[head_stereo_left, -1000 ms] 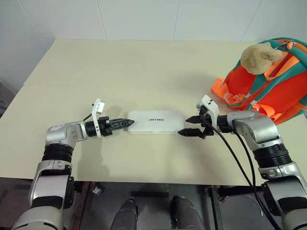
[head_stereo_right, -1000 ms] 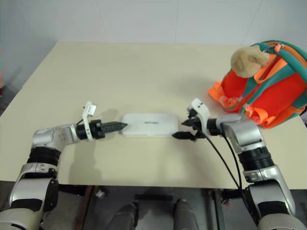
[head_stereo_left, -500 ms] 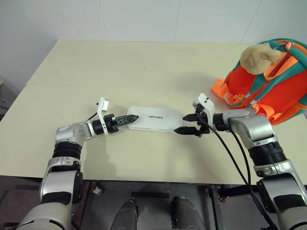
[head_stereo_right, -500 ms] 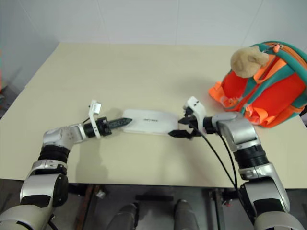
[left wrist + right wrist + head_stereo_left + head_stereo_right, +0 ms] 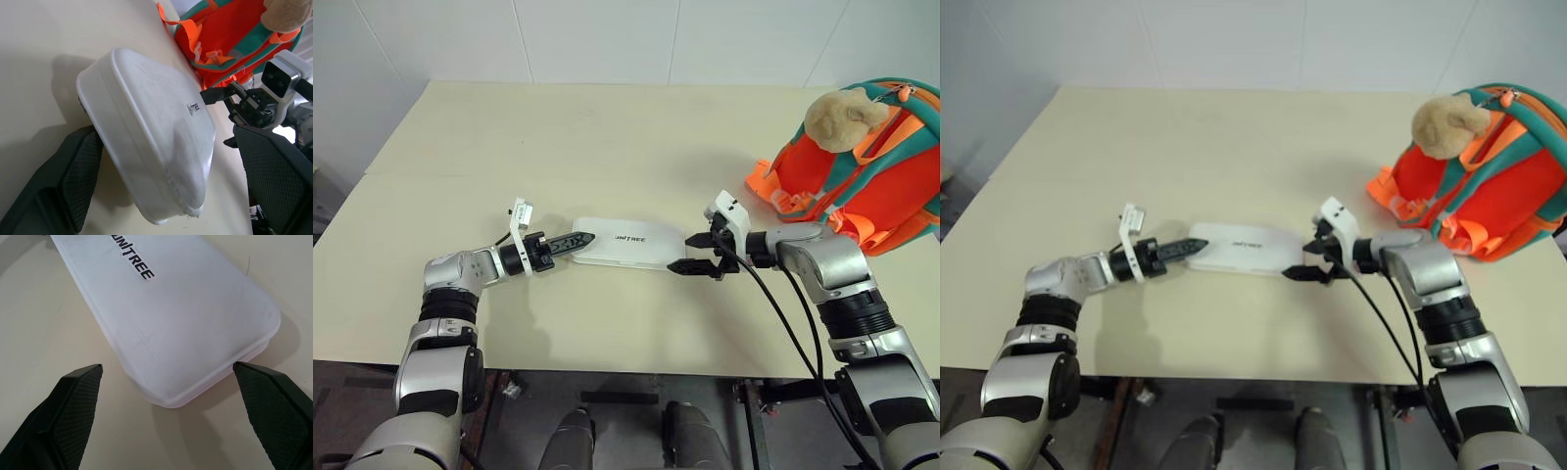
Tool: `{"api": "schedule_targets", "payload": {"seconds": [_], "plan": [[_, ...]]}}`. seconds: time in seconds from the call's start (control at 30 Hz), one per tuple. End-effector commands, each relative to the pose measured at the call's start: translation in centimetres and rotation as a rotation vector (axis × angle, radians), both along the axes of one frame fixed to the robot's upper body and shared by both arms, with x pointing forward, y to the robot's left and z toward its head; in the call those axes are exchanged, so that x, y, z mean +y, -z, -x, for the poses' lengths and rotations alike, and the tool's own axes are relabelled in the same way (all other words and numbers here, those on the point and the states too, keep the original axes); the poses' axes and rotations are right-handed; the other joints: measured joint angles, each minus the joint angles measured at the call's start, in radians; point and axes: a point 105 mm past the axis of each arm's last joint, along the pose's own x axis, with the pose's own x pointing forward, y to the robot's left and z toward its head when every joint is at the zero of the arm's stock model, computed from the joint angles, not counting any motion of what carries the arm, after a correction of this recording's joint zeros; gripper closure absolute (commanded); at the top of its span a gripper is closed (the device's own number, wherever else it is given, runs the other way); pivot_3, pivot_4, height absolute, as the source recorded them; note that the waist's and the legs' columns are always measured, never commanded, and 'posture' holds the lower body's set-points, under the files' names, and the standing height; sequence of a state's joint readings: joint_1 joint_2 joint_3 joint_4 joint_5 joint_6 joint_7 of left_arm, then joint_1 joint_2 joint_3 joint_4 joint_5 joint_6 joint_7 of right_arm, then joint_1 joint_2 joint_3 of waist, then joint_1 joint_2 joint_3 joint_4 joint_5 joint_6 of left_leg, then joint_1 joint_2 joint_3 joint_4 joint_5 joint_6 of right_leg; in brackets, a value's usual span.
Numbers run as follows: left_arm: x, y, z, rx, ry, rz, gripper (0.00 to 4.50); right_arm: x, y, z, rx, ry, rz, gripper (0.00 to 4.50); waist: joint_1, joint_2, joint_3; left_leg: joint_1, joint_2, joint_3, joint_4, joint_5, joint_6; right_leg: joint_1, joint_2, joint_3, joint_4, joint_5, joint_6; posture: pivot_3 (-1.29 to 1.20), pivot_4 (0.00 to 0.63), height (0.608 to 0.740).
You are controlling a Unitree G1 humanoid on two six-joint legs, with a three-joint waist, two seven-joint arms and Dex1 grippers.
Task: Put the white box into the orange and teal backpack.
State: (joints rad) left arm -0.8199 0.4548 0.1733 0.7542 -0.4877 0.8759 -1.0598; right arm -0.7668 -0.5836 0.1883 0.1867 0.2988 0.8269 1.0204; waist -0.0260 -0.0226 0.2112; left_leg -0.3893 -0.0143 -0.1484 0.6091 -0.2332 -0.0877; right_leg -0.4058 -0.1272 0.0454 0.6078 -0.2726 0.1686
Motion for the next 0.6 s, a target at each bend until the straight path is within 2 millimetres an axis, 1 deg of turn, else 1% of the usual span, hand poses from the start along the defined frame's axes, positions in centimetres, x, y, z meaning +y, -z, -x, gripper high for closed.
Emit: {"api": "schedule_targets", "payload": {"seconds": [0.03, 0.33, 0.43, 0.47, 0.5, 0.53, 0.6], "plan": [[-1.6, 1.0, 0.8, 0.067, 0.076, 0.019, 0.05, 0.4, -1.3, 0.1, -0.056, -0.02, -0.029, 0.0, 0.0, 0.0, 0.0, 0.0, 0.0, 0.0, 0.0, 0.0, 0.0, 0.0, 0.0, 0.0, -0.001, 0.0, 0.0, 0.0, 0.15, 0.74], [-2.2, 0.8, 0.9, 0.079, 0.103, 0.039, 0.05, 0.4, -1.4, 0.2, -0.065, -0.02, -0.042, 0.0, 0.0, 0.0, 0.0, -0.001, 0.0, 0.0, 0.0, -0.001, 0.001, 0.0, -0.001, 0.0, -0.002, 0.0, 0.001, 0.0, 0.15, 0.74], [-2.5, 0.2, 0.6, 0.077, 0.095, 0.076, 0.7, 0.3, -1.2, 0.4, -0.064, -0.019, -0.046, 0.0, 0.001, 0.0, 0.0, -0.001, 0.0, 0.0, 0.0, -0.001, 0.001, 0.0, -0.001, 0.0, -0.002, 0.0, 0.001, 0.0, 0.15, 0.74], [-2.6, 0.1, 0.5, 0.076, 0.095, 0.083, 0.98, 0.3, -1.2, 0.5, -0.064, -0.019, -0.046, 0.0, 0.001, 0.0, 0.0, -0.001, 0.0, 0.0, 0.0, -0.001, 0.001, 0.0, -0.001, 0.0, -0.003, 0.0, 0.001, 0.0, 0.15, 0.74], [-2.7, -0.1, 0.5, 0.077, 0.094, 0.094, 1.38, 0.3, -1.1, 0.5, -0.063, -0.019, -0.046, 0.0, 0.0, 0.0, 0.0, -0.002, 0.0, 0.0, 0.0, -0.001, 0.002, 0.0, -0.001, 0.0, -0.003, 0.0, 0.001, 0.0, 0.15, 0.74], [-2.8, -0.3, 0.5, 0.077, 0.098, 0.104, 1.64, 0.3, -1.1, 0.6, -0.063, -0.019, -0.047, 0.0, -0.002, 0.0, 0.0, -0.002, 0.0, 0.0, 0.0, -0.001, 0.002, 0.0, -0.001, 0.0, -0.004, 0.0, 0.001, 0.0, 0.15, 0.74], [-2.9, -0.5, 0.5, 0.079, 0.099, 0.12, 2.3, 0.2, -1.0, 0.6, -0.062, -0.019, -0.048, 0.0, -0.003, 0.0, 0.0, -0.002, 0.0, 0.0, 0.0, -0.001, 0.002, -0.001, 0.0, 0.0, -0.004, 0.0, 0.001, 0.0, 0.15, 0.74]]}}
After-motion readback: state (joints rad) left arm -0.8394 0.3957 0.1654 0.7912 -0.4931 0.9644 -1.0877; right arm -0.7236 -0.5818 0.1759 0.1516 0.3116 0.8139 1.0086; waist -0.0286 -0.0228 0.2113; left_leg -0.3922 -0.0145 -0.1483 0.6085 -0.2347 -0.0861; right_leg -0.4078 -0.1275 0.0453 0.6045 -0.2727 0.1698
